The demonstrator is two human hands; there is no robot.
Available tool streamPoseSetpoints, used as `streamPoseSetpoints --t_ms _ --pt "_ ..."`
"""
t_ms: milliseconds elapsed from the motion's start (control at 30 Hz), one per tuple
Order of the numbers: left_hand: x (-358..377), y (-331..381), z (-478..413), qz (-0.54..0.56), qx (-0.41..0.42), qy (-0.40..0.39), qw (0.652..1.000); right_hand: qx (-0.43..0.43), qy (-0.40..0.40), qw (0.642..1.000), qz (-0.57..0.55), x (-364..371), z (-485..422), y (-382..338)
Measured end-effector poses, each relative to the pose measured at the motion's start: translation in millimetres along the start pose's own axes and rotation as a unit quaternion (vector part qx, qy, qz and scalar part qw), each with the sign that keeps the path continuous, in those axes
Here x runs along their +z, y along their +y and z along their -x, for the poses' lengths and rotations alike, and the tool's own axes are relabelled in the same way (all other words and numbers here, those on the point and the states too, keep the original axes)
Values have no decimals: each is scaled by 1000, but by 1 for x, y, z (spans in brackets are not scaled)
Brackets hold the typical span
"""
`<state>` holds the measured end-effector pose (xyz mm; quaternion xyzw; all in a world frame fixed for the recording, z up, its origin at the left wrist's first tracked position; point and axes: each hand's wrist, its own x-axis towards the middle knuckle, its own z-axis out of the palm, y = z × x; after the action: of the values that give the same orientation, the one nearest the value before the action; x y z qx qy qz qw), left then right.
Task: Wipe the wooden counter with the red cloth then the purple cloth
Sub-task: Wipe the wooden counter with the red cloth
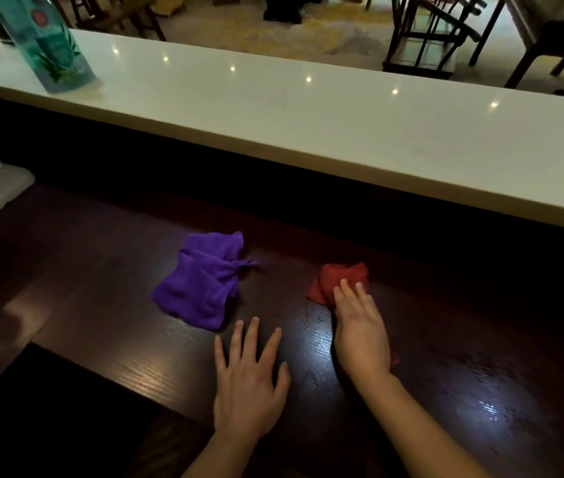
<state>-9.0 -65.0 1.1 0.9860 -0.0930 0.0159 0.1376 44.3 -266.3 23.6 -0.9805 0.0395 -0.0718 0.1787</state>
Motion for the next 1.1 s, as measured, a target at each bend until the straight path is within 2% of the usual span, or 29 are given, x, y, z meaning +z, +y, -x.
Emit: streamPoseSetpoints --t_ms 67,167,233,267,333,400,500,567,633,700,767,833,933,1000,1100 --pt "2 0 0 1 0 1 1000 -58 -9 998 2 1 25 -7" --pt "4 -1 1 0 -1 1 1000 -194 -77 978 13 -3 72 5" --pt "3 -1 1 -4 -3 3 1000 -230 -80 970 25 -11 81 35" --pt "3 -1 1 -5 -3 5 1000 -210 -59 976 25 -14 77 50" --pt "1 2 1 -8 0 9 1000 -97 -22 995 7 -22 54 72" --pt "-2 4 1 -12 1 13 1000 10 11 1000 -3 -24 20 74" --pt "-5 7 1 -17 -2 14 1000 52 16 999 1 -15 -20 42" --pt "-7 7 1 -19 -3 8 1000 0 -2 1000 -8 -7 -20 13" --pt "-7 6 0 -21 -4 0 1000 -110 -32 993 -9 0 9 -3" --pt "-6 4 0 -18 -4 -2 1000 -217 -69 974 -11 1 50 1" --pt "-6 4 1 -17 -4 -11 1000 -267 -80 960 -5 -8 68 24" --pt "-9 5 0 -21 -9 -14 1000 -221 -46 974 -27 -17 53 43" --pt "-12 8 1 -21 -10 -17 1000 -81 -6 993 -85 -20 5 37" --pt "-15 8 0 -20 -15 -28 999 -60 11 992 -115 -17 -24 19" --pt "-16 7 -1 -17 -18 -43 999 -76 32 986 -146 -11 -61 -11"
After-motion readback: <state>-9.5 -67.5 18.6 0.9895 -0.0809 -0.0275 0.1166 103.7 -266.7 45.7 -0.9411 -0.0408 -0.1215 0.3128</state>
